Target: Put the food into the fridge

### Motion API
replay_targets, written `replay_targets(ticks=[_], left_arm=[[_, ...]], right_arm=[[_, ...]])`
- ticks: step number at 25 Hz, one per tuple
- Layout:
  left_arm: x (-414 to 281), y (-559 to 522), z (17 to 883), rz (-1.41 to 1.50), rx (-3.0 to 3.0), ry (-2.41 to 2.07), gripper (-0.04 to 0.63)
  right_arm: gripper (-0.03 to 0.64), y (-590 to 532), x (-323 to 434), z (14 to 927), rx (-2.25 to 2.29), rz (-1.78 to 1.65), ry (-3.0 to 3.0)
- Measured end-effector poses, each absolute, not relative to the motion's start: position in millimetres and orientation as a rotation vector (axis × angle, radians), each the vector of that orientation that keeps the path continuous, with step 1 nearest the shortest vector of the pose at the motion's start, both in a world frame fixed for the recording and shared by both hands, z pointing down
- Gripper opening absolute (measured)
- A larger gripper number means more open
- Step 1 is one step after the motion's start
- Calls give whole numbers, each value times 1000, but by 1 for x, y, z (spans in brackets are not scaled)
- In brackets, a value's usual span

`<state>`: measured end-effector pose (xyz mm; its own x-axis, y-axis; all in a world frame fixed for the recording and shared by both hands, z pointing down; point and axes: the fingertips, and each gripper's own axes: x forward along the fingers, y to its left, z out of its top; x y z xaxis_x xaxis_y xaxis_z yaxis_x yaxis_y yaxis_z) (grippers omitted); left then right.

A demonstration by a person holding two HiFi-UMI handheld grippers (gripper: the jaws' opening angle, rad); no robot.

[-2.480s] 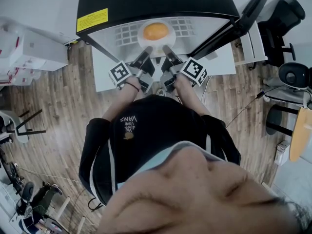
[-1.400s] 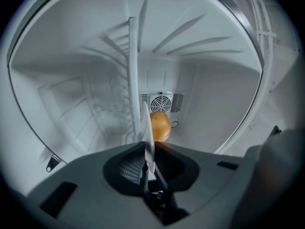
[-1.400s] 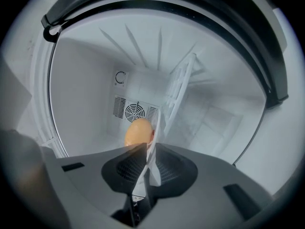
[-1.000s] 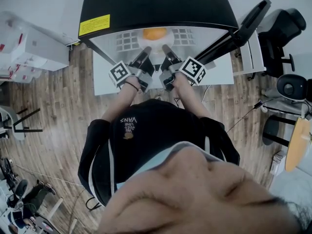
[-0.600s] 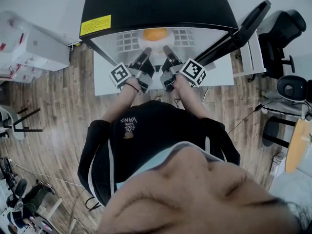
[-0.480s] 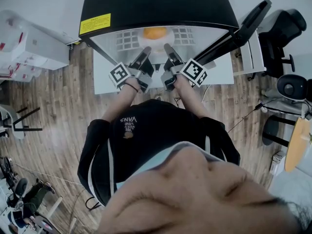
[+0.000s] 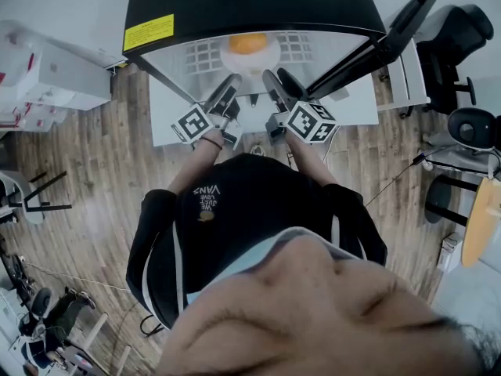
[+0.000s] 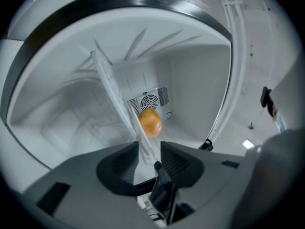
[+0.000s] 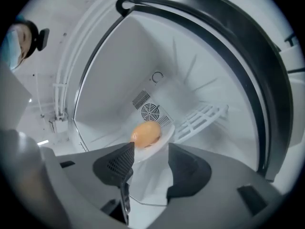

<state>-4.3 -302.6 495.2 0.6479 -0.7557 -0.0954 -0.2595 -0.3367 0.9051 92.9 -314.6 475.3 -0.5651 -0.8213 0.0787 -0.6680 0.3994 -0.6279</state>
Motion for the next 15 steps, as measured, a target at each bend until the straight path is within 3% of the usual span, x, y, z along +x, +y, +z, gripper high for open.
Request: replay_targets(ticks=[15], left_arm=[[4,-288,494,-296,2307,-954,120]], right_arm=[[184,-293,83,485,-1468,-670,2669]])
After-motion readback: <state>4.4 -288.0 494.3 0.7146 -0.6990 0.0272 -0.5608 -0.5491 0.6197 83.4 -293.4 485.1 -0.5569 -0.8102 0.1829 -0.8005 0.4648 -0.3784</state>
